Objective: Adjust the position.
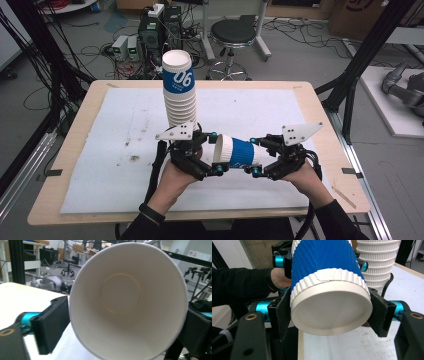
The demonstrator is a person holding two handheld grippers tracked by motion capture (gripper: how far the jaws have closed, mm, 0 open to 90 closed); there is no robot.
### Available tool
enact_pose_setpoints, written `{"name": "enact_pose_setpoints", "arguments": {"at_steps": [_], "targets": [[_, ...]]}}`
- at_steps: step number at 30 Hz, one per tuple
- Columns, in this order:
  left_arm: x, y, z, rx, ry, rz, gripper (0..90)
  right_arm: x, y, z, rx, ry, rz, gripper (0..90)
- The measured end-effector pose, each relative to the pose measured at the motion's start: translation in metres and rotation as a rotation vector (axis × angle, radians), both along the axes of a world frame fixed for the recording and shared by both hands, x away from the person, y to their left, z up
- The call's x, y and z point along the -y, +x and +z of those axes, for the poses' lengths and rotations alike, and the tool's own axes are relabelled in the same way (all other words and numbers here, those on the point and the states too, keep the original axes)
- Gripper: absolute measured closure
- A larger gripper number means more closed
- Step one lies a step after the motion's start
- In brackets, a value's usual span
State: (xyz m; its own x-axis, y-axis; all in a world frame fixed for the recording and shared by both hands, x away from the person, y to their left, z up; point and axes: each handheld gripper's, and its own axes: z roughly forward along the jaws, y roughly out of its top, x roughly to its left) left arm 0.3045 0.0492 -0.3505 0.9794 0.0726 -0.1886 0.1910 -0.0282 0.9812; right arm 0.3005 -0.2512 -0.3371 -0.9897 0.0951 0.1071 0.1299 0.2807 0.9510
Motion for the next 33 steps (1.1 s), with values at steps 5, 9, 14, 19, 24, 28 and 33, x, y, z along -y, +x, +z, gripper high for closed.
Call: {"name": "enact_pose_setpoints", "arguments": {"at_steps": [5,9,14,19,24,28,33], "targets": [[-0.002,0.0,0.0,0.005,0.008,0.009,18.9,0.0,0.001,-0.002,0.001,0.003,-0.01,30.2],[-0.002,0.0,0.004,0.006,0.05,0.009,20.6,-0.001,0.002,-0.006,-0.008,-0.006,-0.008,30.2],[-0.005,0.002,0.007,-0.025,0.097,-0.001,21.5,-0.004,0.001,-0.008,0.012,-0.052,-0.005,24.0],[-0.007,0.002,0.009,-0.014,0.163,0.015,21.6,-0.003,0.0,-0.001,0.033,-0.119,-0.025,21.0],[-0.002,-0.001,0.012,0.033,0.282,0.037,21.6,-0.006,-0.003,0.005,0.074,-0.216,-0.058,20.4],[0.006,-0.005,0.014,0.075,0.365,0.038,21.6,-0.017,-0.006,-0.001,0.098,-0.296,-0.045,20.3],[0.009,-0.006,0.014,0.085,0.381,0.031,21.6,-0.03,-0.007,-0.013,0.106,-0.368,-0.031,20.4]]}}
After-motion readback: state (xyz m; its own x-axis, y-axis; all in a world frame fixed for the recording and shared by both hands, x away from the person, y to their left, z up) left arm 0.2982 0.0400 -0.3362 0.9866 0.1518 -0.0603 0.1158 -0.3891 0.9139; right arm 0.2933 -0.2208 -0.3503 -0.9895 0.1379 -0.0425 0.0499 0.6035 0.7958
